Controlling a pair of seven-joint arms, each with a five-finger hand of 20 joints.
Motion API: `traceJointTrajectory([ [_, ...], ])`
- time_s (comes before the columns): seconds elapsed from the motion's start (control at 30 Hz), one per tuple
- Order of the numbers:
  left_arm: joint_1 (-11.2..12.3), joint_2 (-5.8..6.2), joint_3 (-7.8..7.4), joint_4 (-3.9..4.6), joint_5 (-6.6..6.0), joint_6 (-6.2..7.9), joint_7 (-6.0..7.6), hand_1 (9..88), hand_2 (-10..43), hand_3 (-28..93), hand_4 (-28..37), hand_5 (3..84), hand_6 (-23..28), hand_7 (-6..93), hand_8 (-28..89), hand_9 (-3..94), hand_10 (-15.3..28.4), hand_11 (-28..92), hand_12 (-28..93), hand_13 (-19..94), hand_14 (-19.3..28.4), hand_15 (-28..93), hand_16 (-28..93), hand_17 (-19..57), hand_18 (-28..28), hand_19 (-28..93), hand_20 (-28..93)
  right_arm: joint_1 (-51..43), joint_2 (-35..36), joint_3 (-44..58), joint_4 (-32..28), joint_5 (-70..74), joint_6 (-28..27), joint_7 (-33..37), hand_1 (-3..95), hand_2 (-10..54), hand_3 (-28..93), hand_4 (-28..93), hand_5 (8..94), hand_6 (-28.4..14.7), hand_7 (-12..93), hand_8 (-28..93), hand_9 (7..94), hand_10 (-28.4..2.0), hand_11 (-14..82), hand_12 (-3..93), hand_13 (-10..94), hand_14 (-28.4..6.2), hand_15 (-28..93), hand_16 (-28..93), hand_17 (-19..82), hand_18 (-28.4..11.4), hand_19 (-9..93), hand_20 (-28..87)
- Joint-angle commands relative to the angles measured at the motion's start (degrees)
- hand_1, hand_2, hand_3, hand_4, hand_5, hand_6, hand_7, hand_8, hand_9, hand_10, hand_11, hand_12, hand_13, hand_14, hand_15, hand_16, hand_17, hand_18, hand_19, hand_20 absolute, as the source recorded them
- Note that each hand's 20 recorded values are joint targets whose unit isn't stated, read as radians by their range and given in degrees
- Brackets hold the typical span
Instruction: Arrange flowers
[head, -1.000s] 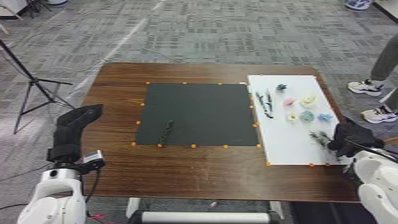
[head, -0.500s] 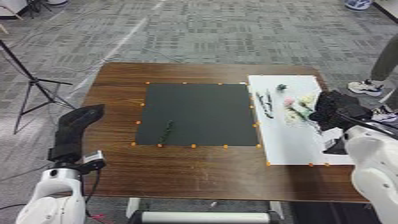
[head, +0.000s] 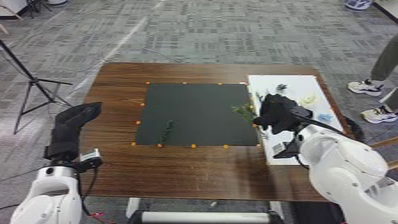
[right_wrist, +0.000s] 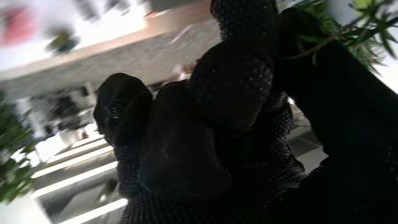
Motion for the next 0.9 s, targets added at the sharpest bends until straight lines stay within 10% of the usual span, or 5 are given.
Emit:
traceJointTrajectory([
  [0.03, -0.3, 0.05, 0.28, -0.15, -0.22, -0.9, -0.72, 29.0, -0.7, 69, -16.7, 51.5, 4.2, 20.5, -8, 46.6, 13.3, 22, 11, 36, 16.8, 22, 0, 7.9, 11.9, 14, 19, 9.54, -7.07, -8.05, 4.36, 1.46, -0.03, -0.13, 42.3, -6.2, 73, -8, 91.5, 0.5, 33, 17, 93.7, -9.0, 53.6, 19.6, 92, -5.8, 73, 39, 56, -23.8, 93, 58],
  [0.9, -1.84, -0.57, 2.04, 1.0, 0.6, -4.51, -2.13, 28.8, -1.0, 70, -16.6, 51.0, 4.3, 19.7, -8, 45.2, 13.1, 21, 12, 35, 16.9, 21, 0, 7.1, 12.2, 13, 19, 19.47, -21.85, -24.49, 30.4, -17.02, 16.44, -0.34, 42.7, -4.8, 73, -10, 91.5, 0.3, 32, 14, 93.7, -9.3, 51.5, 18.5, 94, -4.6, 69, 39, 57, -23.2, 93, 56],
])
